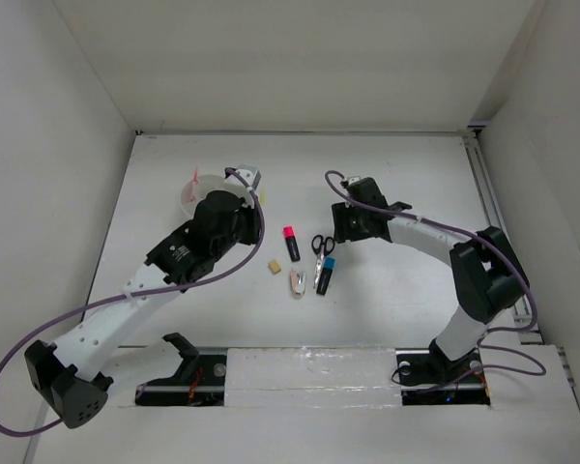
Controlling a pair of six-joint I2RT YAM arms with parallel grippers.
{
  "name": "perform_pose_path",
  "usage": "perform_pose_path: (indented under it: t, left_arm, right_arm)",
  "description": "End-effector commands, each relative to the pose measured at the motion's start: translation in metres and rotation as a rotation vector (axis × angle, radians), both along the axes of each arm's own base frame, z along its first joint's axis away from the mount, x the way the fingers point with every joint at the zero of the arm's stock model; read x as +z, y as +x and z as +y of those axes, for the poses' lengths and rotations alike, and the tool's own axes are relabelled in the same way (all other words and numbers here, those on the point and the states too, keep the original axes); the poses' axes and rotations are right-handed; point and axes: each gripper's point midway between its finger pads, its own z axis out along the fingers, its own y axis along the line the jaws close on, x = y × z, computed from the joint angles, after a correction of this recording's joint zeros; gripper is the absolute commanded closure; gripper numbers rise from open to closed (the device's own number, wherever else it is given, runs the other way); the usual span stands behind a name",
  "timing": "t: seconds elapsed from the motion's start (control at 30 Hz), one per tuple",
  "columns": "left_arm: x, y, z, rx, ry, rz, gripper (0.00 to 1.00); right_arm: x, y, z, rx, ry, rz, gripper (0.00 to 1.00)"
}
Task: Sort the stationery into containers
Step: Pick up the pen cap from the center of the board.
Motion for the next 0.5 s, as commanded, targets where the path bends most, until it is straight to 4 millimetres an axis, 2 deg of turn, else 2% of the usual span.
perform_pose_path:
  t: [0.0,0.07,0.2,0.47]
  left_arm:
    - [0.009,0.001,-0.007,-0.033,-0.024,-0.03,1.0]
    - [0.009,0.0,-0.008,-0.042,-0.027,-0.027,1.0]
    - [0.003,0.0,-0.013,-0.058,-0.021,-0.007,1.0]
    - [0.002,-0.001,-0.015,-0.079,-0.02,-0.006,1.0]
  right_arm:
    - [-0.002,0.008,-0.005,-0.029,-0.031,-0.021,0.41]
    - [0.0,0.01,-0.006,-0.028,-0.043,-0.028,0.44]
    - [-0.008,0.009,-0.007,-0.028,-0.054,-0.01,0.44]
    - [-0.022,0.008,-0.01,-0.025,-0.086,0.018,0.51]
